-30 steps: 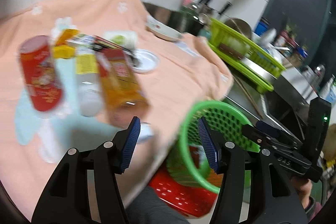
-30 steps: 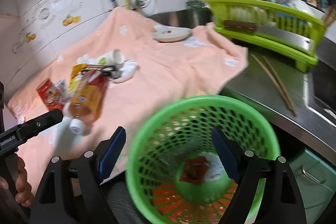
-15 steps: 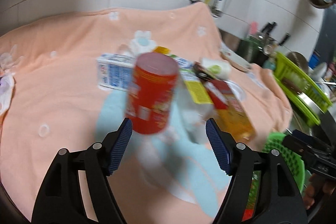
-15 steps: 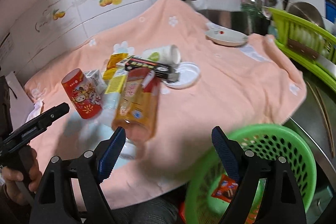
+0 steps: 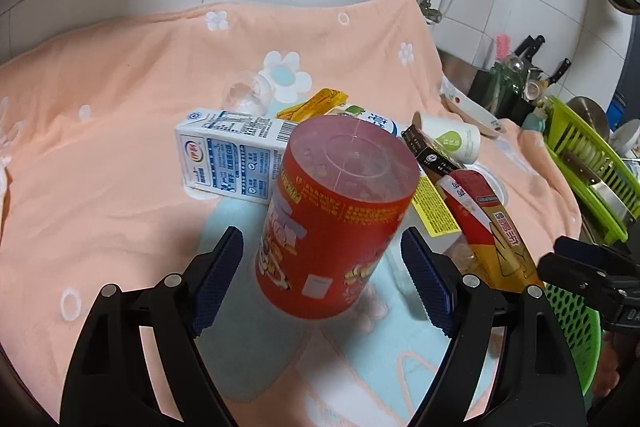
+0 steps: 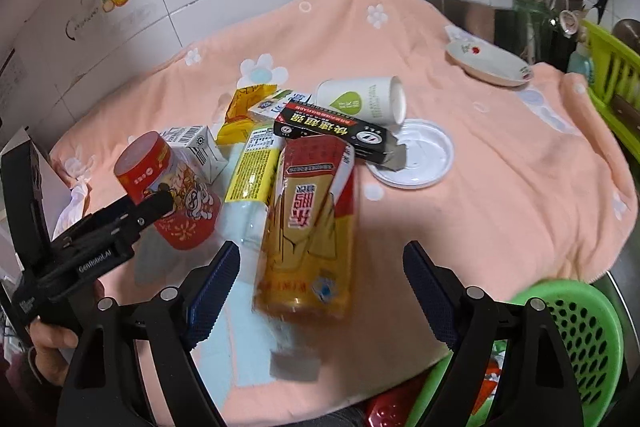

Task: Collect trash
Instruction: 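Grasp the red-gold drink bottle with the right tool while the left tool grasps the red cup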

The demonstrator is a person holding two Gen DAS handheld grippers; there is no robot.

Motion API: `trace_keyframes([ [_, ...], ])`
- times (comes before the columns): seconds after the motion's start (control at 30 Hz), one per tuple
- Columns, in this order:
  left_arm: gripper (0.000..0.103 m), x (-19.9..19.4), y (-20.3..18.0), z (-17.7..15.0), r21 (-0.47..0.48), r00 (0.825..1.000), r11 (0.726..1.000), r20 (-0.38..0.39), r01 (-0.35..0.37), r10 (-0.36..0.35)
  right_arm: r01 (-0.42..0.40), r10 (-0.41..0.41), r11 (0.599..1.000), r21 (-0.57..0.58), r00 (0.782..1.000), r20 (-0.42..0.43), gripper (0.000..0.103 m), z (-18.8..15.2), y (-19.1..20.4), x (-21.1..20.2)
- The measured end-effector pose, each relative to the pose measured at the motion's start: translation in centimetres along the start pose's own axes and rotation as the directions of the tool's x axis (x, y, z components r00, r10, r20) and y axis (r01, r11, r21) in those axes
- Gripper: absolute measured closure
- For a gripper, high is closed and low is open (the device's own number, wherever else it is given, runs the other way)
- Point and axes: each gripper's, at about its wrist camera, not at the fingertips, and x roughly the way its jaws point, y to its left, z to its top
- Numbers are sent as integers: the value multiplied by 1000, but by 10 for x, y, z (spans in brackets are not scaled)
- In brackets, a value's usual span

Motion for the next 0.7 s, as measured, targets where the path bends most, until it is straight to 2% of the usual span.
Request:
trace_keyframes([
  [0.47,24,20,5,5,27,999,999,-3,34,-34,-4,7,1000,29,994,-112,26,16,-6,50],
  [0.7,24,28,3,9,46,999,998,-9,44,-43,-32,41,998,58,988,-148,26,21,-10,64],
])
